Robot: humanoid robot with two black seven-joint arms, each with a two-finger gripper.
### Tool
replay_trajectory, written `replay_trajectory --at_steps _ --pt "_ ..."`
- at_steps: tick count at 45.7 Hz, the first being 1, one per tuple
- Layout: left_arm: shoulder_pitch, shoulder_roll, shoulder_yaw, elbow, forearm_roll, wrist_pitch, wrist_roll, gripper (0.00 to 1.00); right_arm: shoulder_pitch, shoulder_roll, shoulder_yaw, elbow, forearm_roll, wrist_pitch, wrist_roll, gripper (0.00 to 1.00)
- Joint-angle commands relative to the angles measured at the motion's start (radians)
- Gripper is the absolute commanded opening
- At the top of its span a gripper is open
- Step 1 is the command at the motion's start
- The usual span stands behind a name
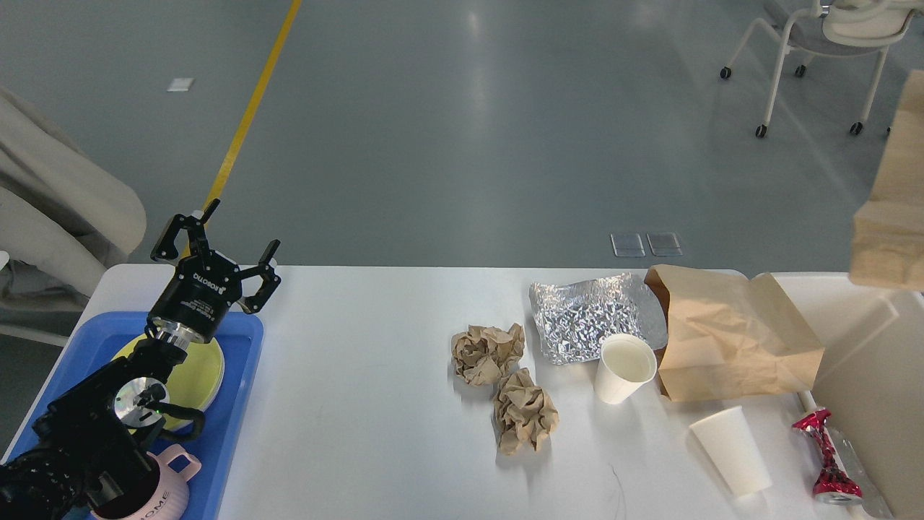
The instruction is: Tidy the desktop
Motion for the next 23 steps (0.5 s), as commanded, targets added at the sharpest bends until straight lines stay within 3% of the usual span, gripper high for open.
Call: replay_trajectory --at_steps 1,4,7,14,23 --pt "0.000 0.000 0.000 0.000 -0.001 -0.001 0.000 1.00 -0.447 -0.026 0.013 -0.178 -0.050 -0.358 0.034 0.00" --pt "0.000 0.000 0.000 0.000 0.001 0.000 0.001 1.00 -0.691 -0.022 0.036 -0.310 -0.032 -0.528 0.034 0.00" --pt "0.000 0.000 0.000 0.000 0.001 0.000 0.000 1.00 -0.918 -0.002 0.101 -0.420 0.048 -0.627 0.034 0.00" --pt "0.000 0.000 0.000 0.000 0.001 0.000 0.000 1.00 -1.308 0.129 0.312 -0.578 0.264 -0.665 0.022 0.00" --pt "0.000 0.000 0.000 0.000 0.001 0.000 0.000 1.00 -1.537 0.267 0.391 -0.755 0.304 -0.705 0.019 0.00"
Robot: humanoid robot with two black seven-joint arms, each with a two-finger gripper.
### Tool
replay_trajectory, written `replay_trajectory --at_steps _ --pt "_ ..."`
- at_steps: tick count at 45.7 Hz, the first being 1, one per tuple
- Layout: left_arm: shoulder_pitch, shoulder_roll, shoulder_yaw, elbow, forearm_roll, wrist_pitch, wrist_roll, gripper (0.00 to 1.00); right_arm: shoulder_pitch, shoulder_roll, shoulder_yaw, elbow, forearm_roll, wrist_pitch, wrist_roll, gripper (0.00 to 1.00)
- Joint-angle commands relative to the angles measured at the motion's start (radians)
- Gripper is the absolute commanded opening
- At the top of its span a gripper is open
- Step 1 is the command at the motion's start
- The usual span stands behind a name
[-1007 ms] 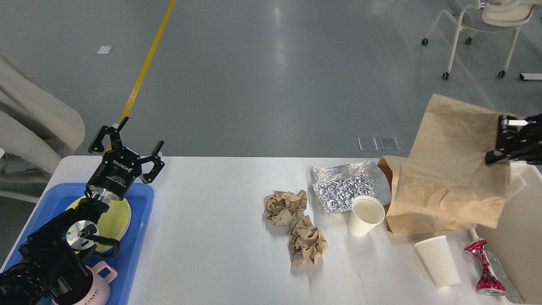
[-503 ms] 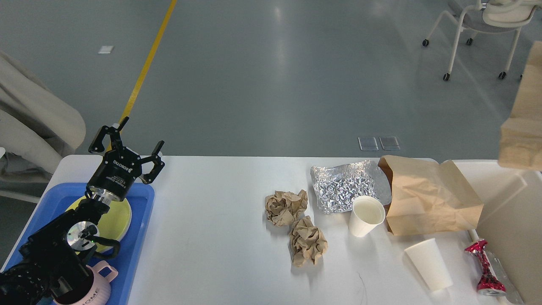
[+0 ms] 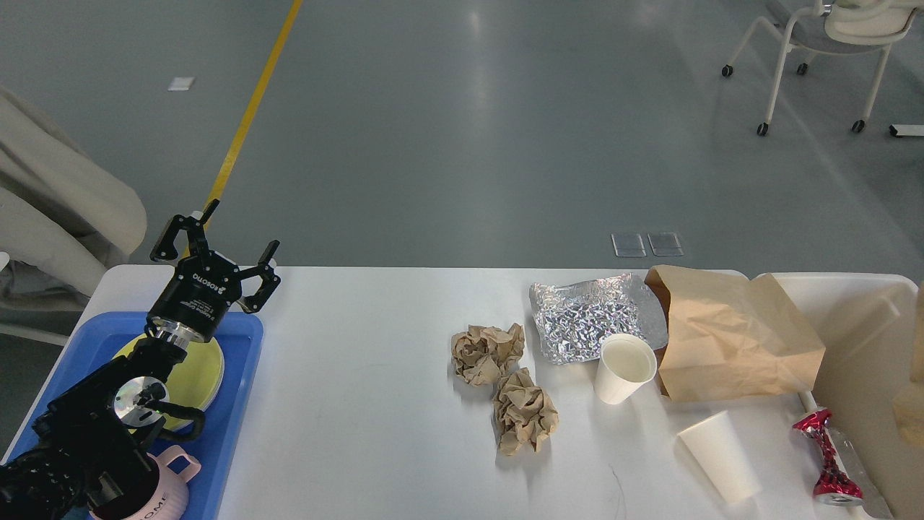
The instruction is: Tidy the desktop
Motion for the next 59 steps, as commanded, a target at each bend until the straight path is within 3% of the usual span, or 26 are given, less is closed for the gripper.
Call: replay_trajectory --at_steps 1,7,8,9,10,11,15,27,32,36,42,49,59 --pt "0.000 0.000 0.000 0.000 0.001 0.000 0.000 1.00 -0.112 0.066 0.032 -0.067 0.014 -0.039 -0.004 0.00" --pt "0.000 0.000 0.000 0.000 0.001 0.000 0.000 1.00 -0.120 0.074 0.032 -0.070 0.014 -0.066 -0.009 0.00" --pt "-0.002 0.000 -0.002 0.000 0.001 0.000 0.000 1.00 -0.120 0.074 0.032 -0.069 0.014 -0.067 -0.007 0.04" --pt "0.000 0.000 0.000 0.000 0.001 0.000 0.000 1.00 -0.116 0.074 0.032 -0.067 0.014 -0.067 -0.007 0.17" --pt "0.000 0.000 -0.002 0.000 0.001 0.000 0.000 1.00 -0.112 0.074 0.032 -0.064 0.016 -0.063 -0.007 0.40" --pt "0.000 0.000 0.000 0.000 -0.001 0.000 0.000 1.00 -0.106 0.074 0.036 -0.055 0.017 -0.062 -0.003 0.99" --pt "-0.002 0.000 -0.002 0.000 0.001 0.000 0.000 1.00 -0.034 0.076 0.054 0.017 0.024 -0.044 0.002 1.00" --pt "0.000 0.000 -0.002 0.000 0.001 0.000 0.000 1.00 0.445 -0.067 -0.010 0.431 0.033 0.123 0.010 1.00" --pt "0.000 0.000 -0.002 0.000 -0.001 0.000 0.000 1.00 0.833 -0.138 -0.057 0.654 0.034 0.449 0.045 1.00" --pt "-0.002 0.000 -0.002 0.000 -0.001 0.000 0.000 1.00 1.154 -0.170 -0.068 0.778 0.030 0.701 0.043 1.00" --pt "0.000 0.000 -0.002 0.000 -0.001 0.000 0.000 1.00 1.557 -0.152 -0.088 0.838 -0.050 0.953 0.047 1.00" --pt "0.000 0.000 -0.002 0.000 0.001 0.000 0.001 1.00 1.793 -0.070 -0.082 0.850 -0.134 0.953 0.048 1.00" --pt "0.000 0.000 -0.002 0.000 -0.001 0.000 0.001 1.00 1.794 -0.043 -0.080 0.864 -0.133 0.953 0.047 1.00"
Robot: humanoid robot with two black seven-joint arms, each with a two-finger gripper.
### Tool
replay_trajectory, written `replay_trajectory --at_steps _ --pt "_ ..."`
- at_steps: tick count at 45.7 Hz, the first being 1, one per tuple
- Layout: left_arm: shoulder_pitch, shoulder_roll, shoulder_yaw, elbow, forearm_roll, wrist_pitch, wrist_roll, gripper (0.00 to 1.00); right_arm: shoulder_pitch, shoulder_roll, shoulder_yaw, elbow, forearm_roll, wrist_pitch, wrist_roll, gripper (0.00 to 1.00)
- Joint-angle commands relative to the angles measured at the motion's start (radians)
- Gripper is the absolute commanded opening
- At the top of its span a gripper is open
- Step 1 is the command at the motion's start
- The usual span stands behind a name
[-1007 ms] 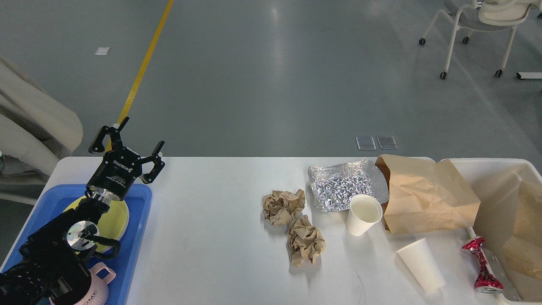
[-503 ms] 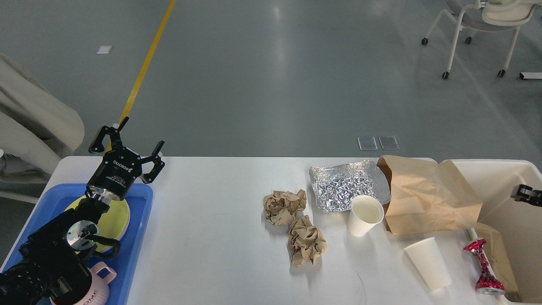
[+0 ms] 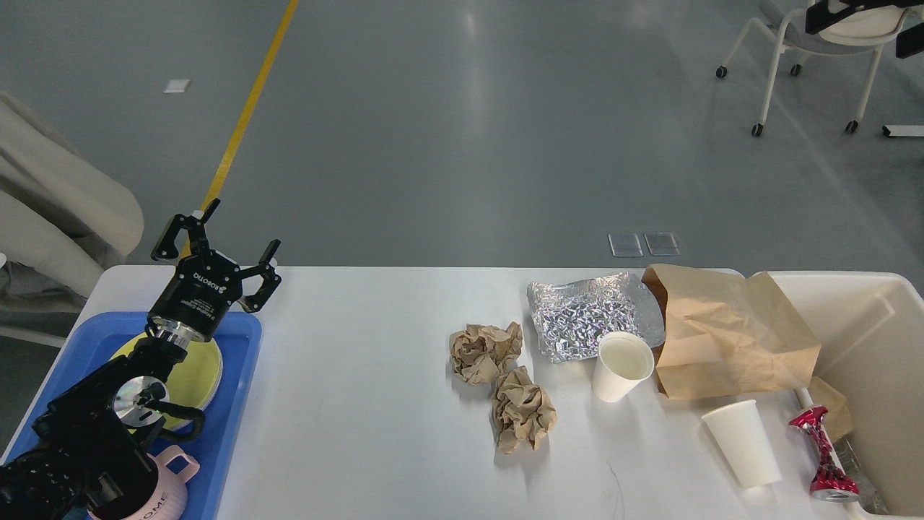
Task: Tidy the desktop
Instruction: 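Move the right gripper to the standing brown paper bag, then grasp the standing brown paper bag with the right gripper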
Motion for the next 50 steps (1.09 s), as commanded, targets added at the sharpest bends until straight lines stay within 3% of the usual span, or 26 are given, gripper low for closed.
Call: replay_trajectory --at_steps 1,6,8,14,17,22,32,43,50 --pt "0.000 0.000 0.000 0.000 0.000 0.000 0.001 1.00 -0.024 0.005 -0.003 0.015 0.001 0.000 -0.001 1.00" --pt "0.000 0.000 0.000 0.000 0.000 0.000 0.000 1.00 -0.168 -0.003 -0.004 0.035 0.001 0.000 -0.007 1.00" --pt "0.000 0.000 -0.001 0.000 0.000 0.000 0.000 1.00 -0.260 0.000 -0.012 0.034 -0.001 -0.108 -0.010 1.00" --pt "0.000 0.000 -0.001 0.000 0.000 0.000 0.001 1.00 -0.671 0.055 -0.033 -0.024 -0.004 -0.574 -0.020 1.00" --pt "0.000 0.000 -0.001 0.000 0.000 -0.002 0.000 1.00 -0.843 0.140 -0.038 -0.101 -0.003 -0.678 -0.024 1.00" --pt "0.000 0.000 -0.001 0.000 -0.001 0.000 0.000 1.00 -1.042 0.230 -0.020 -0.244 0.011 -0.704 -0.043 1.00" --pt "0.000 0.000 0.000 0.000 -0.001 0.000 0.001 1.00 -1.320 0.258 0.131 -0.495 0.013 -0.749 -0.095 1.00" --pt "0.000 0.000 0.000 0.000 -0.001 0.000 0.000 1.00 -1.429 0.258 0.157 -0.575 0.010 -0.775 -0.102 1.00" --pt "0.000 0.000 0.000 0.000 0.000 -0.002 0.000 1.00 -1.483 0.263 0.183 -0.600 0.014 -0.844 -0.102 1.00"
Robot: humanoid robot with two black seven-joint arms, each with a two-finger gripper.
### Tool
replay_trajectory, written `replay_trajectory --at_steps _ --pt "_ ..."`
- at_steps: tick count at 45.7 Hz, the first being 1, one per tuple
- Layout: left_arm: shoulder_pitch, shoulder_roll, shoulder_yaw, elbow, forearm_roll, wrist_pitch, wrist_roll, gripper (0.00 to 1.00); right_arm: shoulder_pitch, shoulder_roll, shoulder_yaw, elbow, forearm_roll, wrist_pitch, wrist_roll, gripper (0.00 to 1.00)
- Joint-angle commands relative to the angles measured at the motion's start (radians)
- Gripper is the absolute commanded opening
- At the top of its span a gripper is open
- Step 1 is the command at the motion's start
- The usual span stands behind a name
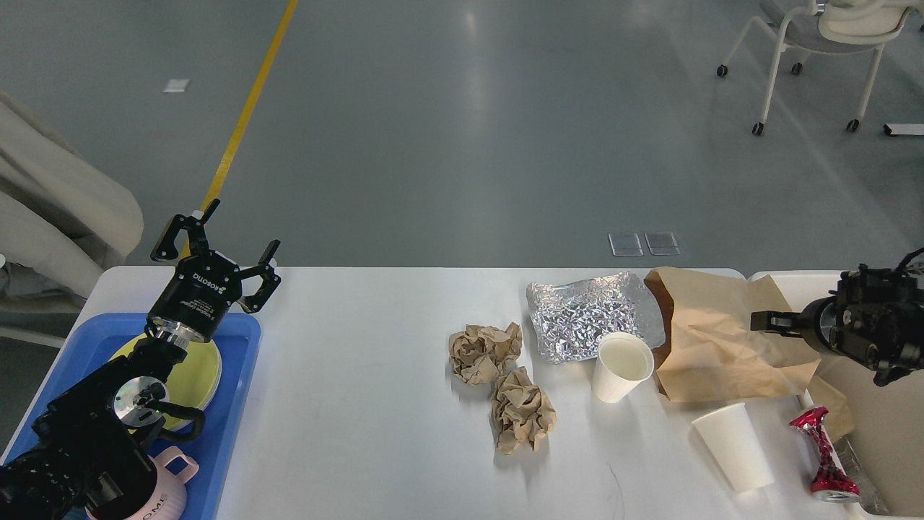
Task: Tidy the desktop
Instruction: 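Grasp the standing brown paper bag with the right gripper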
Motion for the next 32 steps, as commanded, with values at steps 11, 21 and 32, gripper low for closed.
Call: replay_trajectory --at_steps 11,21,32 --pt "0.000 0.000 0.000 0.000 -0.001 0.000 0.000 1.00 -0.090 0.012 0.092 -0.057 0.003 -0.048 -0.002 0.90" --pt "0.000 0.000 0.000 0.000 0.000 -0.002 0.002 1.00 -0.107 0.008 0.129 -0.046 0.043 -0.024 0.004 0.00" --pt "0.000 0.000 0.000 0.000 0.000 0.000 0.000 1.00 -0.094 -0.008 0.130 -0.035 0.141 0.007 0.004 0.00"
